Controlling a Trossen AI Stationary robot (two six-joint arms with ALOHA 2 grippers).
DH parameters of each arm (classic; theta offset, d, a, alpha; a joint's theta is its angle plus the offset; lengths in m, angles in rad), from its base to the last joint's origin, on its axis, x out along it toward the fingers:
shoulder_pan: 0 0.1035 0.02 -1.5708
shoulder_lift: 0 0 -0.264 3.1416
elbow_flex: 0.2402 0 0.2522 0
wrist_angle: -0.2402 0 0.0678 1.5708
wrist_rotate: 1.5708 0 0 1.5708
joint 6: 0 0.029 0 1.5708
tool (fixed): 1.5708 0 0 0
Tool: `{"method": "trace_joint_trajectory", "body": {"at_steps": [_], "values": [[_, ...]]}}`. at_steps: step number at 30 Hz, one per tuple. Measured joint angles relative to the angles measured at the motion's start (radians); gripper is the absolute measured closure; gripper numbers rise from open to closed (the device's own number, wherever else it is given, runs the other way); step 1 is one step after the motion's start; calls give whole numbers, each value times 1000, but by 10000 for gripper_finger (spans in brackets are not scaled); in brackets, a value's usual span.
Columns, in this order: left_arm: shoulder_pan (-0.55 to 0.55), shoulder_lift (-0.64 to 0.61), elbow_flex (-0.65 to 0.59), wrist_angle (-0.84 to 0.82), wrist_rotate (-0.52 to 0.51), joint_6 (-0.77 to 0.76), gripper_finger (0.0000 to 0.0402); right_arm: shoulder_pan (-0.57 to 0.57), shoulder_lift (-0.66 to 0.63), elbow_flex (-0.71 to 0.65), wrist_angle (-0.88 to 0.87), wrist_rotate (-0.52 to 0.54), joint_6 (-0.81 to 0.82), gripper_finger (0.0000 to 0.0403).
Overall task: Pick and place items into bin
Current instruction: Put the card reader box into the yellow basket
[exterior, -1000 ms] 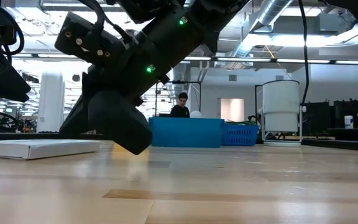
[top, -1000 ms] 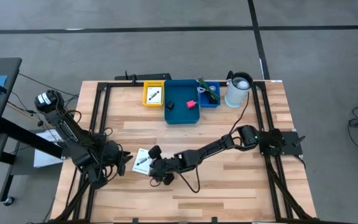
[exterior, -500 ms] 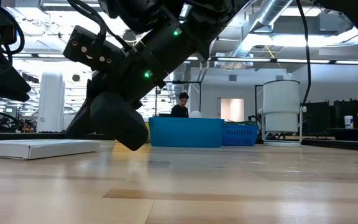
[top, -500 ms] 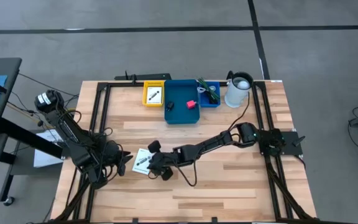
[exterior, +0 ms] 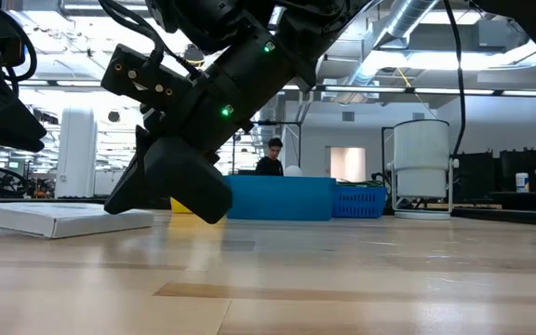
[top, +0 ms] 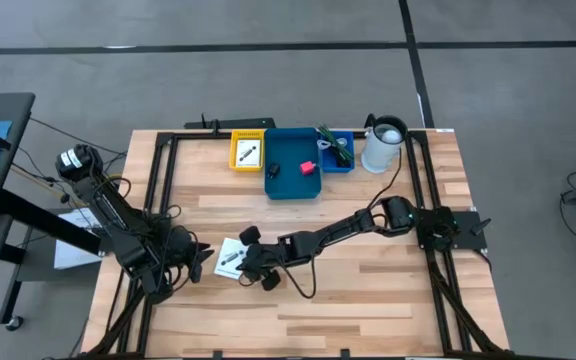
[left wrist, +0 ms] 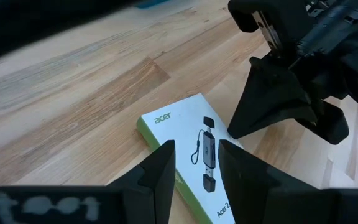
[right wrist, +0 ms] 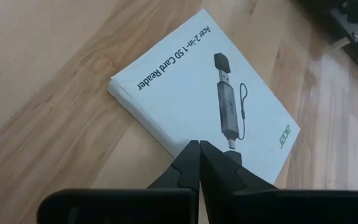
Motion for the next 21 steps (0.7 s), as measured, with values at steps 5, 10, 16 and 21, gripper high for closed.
{"method": "trace_joint_trajectory", "body": {"at_steps": [5,10,16,21], "values": [[0,0,0,0,0,0,288,0,0,0,-5,0,7,403],[0,0,0,1,1,0,288,0,0,0,-10,0,11,403],[0,0,0,3,1,0,288,0,-1,0,-21,0,26,403],[0,0,0,2,2,0,288,0,-1,0,-22,-1,26,403]]}}
